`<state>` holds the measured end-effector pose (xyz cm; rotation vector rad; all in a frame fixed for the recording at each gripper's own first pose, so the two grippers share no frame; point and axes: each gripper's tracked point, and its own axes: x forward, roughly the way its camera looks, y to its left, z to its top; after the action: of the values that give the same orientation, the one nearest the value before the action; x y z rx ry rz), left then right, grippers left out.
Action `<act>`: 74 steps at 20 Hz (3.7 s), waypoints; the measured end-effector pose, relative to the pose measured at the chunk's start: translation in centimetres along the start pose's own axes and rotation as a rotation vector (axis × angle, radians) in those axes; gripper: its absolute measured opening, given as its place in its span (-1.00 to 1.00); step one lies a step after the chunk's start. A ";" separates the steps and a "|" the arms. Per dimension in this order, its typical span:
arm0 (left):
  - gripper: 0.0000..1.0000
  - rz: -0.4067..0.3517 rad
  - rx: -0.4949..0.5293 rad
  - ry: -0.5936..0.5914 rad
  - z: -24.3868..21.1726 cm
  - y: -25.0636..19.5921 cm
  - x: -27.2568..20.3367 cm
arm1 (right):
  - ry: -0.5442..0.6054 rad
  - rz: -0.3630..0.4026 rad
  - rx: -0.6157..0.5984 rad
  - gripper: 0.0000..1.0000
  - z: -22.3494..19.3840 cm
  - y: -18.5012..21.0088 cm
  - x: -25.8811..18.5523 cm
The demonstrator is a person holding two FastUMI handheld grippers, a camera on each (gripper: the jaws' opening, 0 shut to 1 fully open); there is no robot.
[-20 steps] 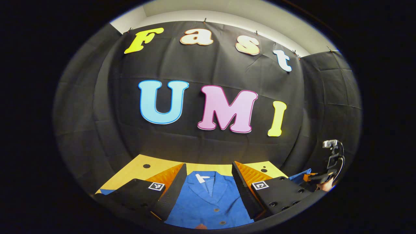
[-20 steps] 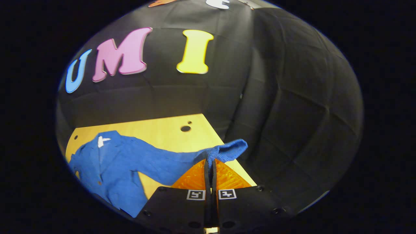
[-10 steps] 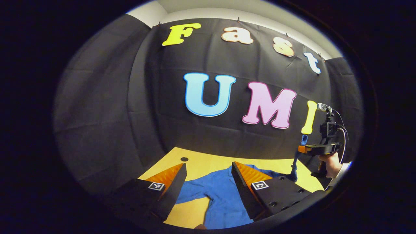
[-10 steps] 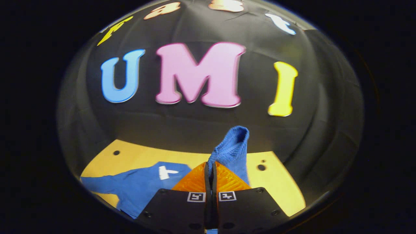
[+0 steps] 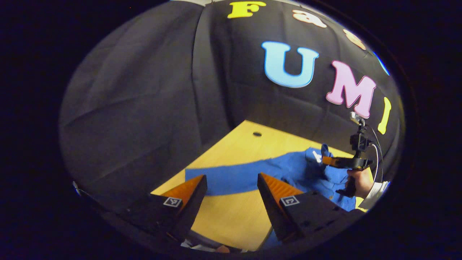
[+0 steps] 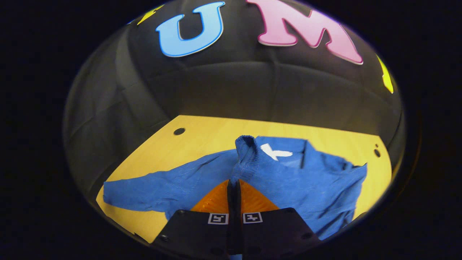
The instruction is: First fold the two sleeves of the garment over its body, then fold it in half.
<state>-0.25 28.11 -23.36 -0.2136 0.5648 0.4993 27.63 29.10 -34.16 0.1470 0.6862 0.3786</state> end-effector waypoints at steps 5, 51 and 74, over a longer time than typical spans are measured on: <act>0.65 0.067 -0.055 0.018 -0.7 3.4 2.1 | 0.115 0.084 0.100 -0.70 -4.3 2.0 2.7; -1.00 -0.399 -0.042 0.102 9.0 -12.2 10.0 | -0.071 -0.004 0.248 0.92 -0.6 -10.7 -30.6; -1.00 -0.707 0.528 0.458 -9.4 -60.9 13.1 | -0.004 -0.172 0.387 0.70 -7.7 -24.6 -34.8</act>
<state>35.87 -22.24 -34.89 -0.0089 0.9887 -0.4027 5.20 -6.99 -25.87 0.4524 0.7575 0.0764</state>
